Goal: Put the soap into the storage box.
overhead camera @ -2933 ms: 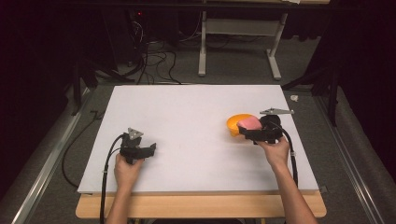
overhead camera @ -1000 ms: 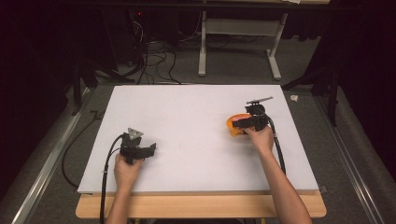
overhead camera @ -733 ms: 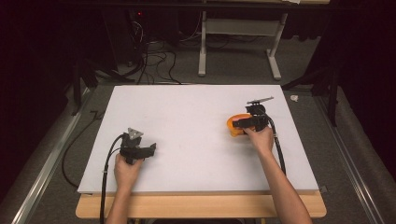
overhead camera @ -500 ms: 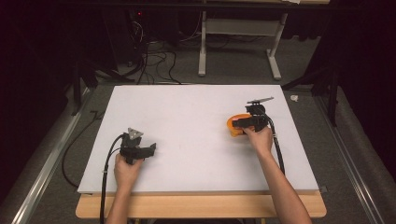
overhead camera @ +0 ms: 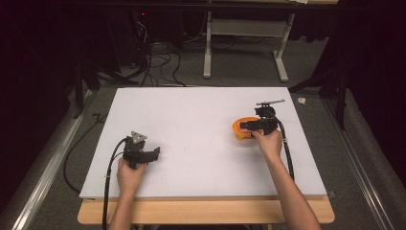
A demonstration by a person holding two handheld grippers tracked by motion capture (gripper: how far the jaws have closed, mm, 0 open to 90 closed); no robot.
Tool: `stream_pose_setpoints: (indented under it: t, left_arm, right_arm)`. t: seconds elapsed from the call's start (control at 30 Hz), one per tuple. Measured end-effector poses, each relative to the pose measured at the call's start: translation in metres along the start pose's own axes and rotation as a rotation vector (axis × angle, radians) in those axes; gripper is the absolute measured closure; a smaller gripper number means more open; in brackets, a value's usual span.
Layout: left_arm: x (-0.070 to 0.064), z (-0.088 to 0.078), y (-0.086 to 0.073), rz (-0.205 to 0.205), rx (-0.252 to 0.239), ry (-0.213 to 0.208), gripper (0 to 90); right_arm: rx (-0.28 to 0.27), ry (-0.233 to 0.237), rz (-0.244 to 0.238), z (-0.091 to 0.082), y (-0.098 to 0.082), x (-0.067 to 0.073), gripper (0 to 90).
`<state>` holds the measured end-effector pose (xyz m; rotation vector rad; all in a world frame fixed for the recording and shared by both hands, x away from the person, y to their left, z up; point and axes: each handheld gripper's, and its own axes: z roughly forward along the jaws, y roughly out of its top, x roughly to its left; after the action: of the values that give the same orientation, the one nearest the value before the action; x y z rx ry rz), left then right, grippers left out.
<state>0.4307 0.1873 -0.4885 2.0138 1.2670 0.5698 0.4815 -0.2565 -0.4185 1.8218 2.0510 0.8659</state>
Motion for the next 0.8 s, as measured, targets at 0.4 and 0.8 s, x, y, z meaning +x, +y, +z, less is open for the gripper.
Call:
stream_pose_setpoints:
  t: [0.4, 0.8]
  left_arm:
    - [0.0, 0.0, 0.0, 0.001, 0.0, 0.002, 21.1]
    - [0.0, 0.0, 0.0, 0.001, 0.0, 0.001, 21.2]
  right_arm:
    - [-0.069, 0.006, -0.039, -0.016, -0.003, -0.001, 16.9]
    - [-0.135, 0.056, -0.131, -0.036, -0.017, -0.001, 22.1]
